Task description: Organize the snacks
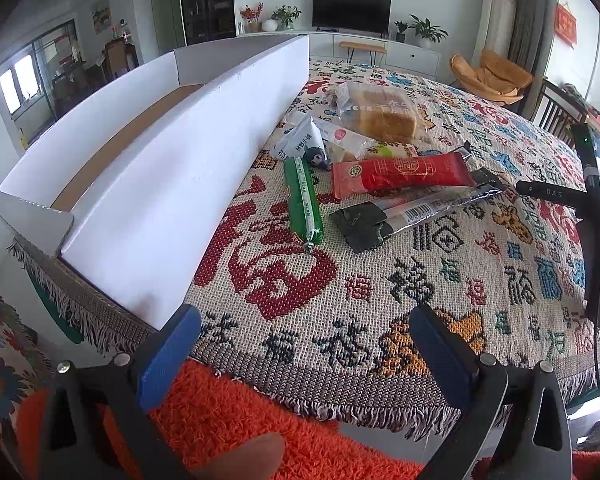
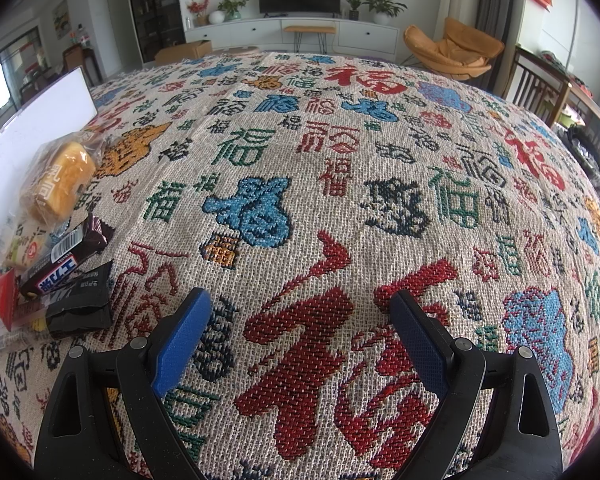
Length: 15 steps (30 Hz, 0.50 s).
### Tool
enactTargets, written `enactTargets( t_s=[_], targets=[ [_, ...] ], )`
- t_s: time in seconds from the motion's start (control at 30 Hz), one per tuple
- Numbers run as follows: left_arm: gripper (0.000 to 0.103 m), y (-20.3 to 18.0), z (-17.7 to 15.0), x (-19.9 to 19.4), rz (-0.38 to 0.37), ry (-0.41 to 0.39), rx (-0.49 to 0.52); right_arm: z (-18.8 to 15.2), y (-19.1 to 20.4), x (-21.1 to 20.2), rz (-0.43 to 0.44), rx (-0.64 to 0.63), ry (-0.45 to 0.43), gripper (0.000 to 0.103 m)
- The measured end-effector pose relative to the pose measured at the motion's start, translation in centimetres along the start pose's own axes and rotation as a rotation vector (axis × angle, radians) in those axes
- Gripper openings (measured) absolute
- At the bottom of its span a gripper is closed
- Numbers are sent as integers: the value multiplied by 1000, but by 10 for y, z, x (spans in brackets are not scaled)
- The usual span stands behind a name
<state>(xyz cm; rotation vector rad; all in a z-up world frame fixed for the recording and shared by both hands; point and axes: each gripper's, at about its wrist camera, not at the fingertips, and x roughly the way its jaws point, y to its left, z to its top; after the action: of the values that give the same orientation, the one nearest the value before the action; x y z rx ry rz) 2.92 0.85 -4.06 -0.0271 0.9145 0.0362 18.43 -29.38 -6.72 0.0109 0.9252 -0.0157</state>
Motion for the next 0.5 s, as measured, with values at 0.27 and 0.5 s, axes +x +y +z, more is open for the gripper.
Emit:
enactTargets(
  t_s=[0.27, 0.5],
  targets=[
    [103, 0, 1, 1, 1, 0, 0, 0, 0, 0, 0, 0, 0, 93],
    [103, 0, 1, 1, 2, 1, 0, 0, 0, 0, 0, 0, 0, 93]
  ],
)
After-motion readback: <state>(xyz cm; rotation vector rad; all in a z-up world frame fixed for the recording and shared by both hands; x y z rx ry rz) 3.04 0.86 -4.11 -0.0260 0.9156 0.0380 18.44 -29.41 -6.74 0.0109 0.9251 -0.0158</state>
